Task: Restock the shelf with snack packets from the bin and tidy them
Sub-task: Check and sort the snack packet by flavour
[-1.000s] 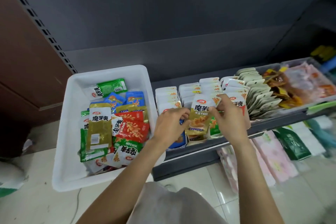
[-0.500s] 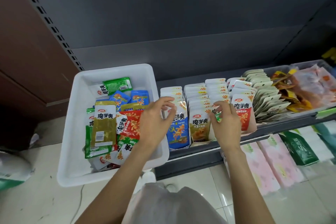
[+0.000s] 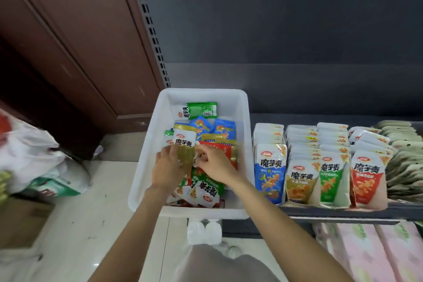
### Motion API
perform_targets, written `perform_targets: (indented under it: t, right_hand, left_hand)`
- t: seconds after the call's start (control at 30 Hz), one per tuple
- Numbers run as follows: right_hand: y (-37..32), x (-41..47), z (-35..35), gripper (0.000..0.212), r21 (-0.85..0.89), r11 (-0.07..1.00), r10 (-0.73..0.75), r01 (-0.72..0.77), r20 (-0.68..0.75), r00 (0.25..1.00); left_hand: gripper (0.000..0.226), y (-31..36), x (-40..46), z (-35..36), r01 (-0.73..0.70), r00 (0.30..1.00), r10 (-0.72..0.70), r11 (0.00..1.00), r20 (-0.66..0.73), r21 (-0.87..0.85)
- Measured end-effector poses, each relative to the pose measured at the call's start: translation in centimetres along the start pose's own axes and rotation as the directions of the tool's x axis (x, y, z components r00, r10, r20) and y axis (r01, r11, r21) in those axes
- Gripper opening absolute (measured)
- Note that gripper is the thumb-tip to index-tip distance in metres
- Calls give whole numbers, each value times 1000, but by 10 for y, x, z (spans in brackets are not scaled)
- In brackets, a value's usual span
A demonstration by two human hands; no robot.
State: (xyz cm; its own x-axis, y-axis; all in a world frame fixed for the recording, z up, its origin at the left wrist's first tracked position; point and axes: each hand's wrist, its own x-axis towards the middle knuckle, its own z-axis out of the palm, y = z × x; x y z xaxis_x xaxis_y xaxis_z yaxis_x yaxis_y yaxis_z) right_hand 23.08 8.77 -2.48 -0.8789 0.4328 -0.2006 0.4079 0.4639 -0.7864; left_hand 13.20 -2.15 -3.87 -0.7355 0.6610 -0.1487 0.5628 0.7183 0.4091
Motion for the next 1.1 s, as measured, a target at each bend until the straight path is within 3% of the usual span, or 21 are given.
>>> perform_targets:
  t: [0.07, 0.17, 0.23, 0.3, 0.4, 0.47, 0.53, 0.6, 0.7, 0.83, 1.0, 1.1]
  right_hand:
    - [3, 14, 16, 37, -78, 997, 28, -26, 27, 999]
    - [3, 21, 27, 37, -106, 988, 110, -111, -19, 994]
    - [-4, 22, 26, 49, -1, 984, 176, -176, 1, 984]
    - [-12, 22, 22, 54, 170, 962, 215, -212, -2, 977]
    - [-11, 19, 14, 34, 285, 932, 280, -224, -175, 944]
    - [-2, 13, 7, 14, 335, 915, 335, -226, -316, 888]
    - [7, 3, -1, 5, 542, 815, 410, -203, -293, 864]
    - [7, -12, -12, 5, 729, 666, 424, -157, -197, 884]
    - [2, -32, -26, 8, 808, 584, 361, -78, -173, 916]
    - [-2, -58, -46, 16, 781, 623, 325, 40, -305, 895]
    - [6, -108, -102, 28, 603, 771, 240, 204, -572, 784]
    - [23, -140, -126, 30, 470, 853, 190, 228, -687, 702]
  left_hand:
    - [66, -3, 7, 3, 24, 998, -30, 994, 57, 109]
    - [72, -6, 12, 4, 11, 1000, -9, 991, -16, 130]
    - [74, -7, 11, 4, -67, 991, 64, 997, -118, -26]
    - [76, -2, 4, 1, -106, 990, 77, 958, -120, -265]
    - [85, 9, -14, -2, -129, 984, 172, 854, 40, -504]
    - [73, 15, -25, -4, -101, 988, 154, 771, 30, -629]
    - [53, 18, -31, -7, -87, 996, 34, 685, -88, -723]
    - [40, 20, -32, -12, -98, 988, -24, 673, -154, -733]
    - [33, 30, -31, -20, -67, 998, 40, 604, -54, -794]
    - [22, 53, -30, -22, -156, 979, 200, 625, -36, -765]
    - [27, 115, -41, -15, -293, 924, 378, 598, -60, -746]
    - [15, 154, -46, 4, -372, 870, 489, 585, -52, -721]
